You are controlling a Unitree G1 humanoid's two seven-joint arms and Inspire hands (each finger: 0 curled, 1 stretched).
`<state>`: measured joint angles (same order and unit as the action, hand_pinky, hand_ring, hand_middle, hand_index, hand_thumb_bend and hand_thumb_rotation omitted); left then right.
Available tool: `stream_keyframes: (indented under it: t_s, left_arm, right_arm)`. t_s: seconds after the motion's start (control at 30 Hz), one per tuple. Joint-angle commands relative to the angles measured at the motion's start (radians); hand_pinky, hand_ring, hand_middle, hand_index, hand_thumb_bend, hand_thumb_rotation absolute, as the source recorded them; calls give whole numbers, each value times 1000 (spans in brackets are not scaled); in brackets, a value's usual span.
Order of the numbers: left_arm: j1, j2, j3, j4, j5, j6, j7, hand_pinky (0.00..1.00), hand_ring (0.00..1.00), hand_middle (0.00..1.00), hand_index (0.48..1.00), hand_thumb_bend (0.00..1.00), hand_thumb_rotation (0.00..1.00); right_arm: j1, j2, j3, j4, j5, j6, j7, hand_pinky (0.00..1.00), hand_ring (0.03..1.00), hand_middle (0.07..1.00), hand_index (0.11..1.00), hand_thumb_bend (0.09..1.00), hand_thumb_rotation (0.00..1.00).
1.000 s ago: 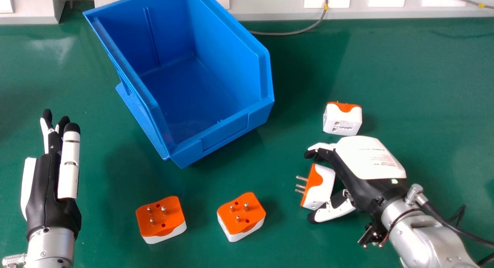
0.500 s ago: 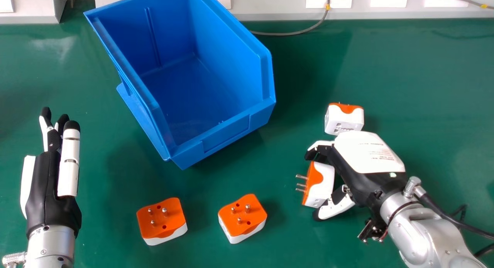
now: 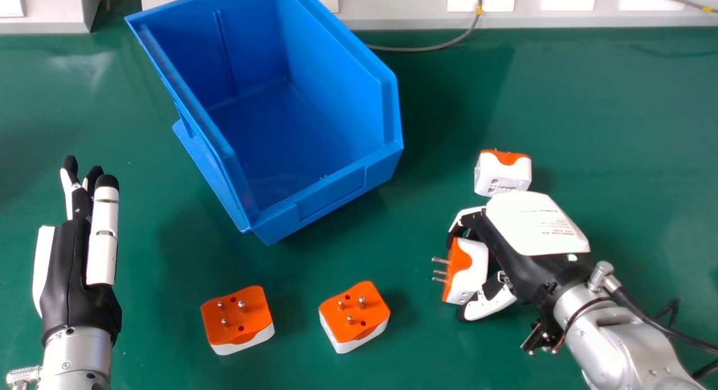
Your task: Pick all objects and put in blue box
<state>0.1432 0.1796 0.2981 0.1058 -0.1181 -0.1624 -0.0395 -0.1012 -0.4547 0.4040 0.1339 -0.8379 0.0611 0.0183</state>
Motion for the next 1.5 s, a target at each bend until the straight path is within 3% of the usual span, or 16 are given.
stream_keyframes:
  t_s: [0.0,0.17,0.37,0.53,0.9,1.17,1.33,1.47]
  left_arm:
    - [-6,7,1,-26,5,-7,2,1000,1000,999,991,243,960]
    - [-14,8,1,-24,4,0,3,1000,1000,1000,992,243,962]
    - [-7,10,-1,-35,14,1,5,998,1000,1000,992,241,965]
    - [-6,9,1,-45,9,16,4,998,1000,1000,993,237,967]
    - [0,14,3,-50,5,16,-8,997,1000,1000,993,237,972]
    - [-1,11,-1,-48,13,16,-2,998,1000,1000,993,235,974]
    - [0,9,-3,-55,11,23,-2,998,1000,1000,993,234,975]
    - [-1,10,-6,-61,16,29,1,998,1000,1000,993,239,974]
  right_arm:
    - [29,-9,12,19,-11,18,23,371,442,542,515,521,12]
    - [32,-9,13,14,-8,25,25,359,427,530,513,517,8]
    - [28,-8,13,12,-5,41,50,343,414,516,516,514,5]
    - [31,-5,9,6,-1,50,52,338,408,513,516,512,3]
    - [32,-17,3,0,19,30,66,371,412,526,512,507,0]
    - [17,-32,7,-20,0,63,124,402,417,530,509,504,0]
    - [12,-37,1,-44,-4,87,163,411,420,531,503,504,0]
    - [4,-34,-8,-46,5,95,168,451,506,576,498,491,71]
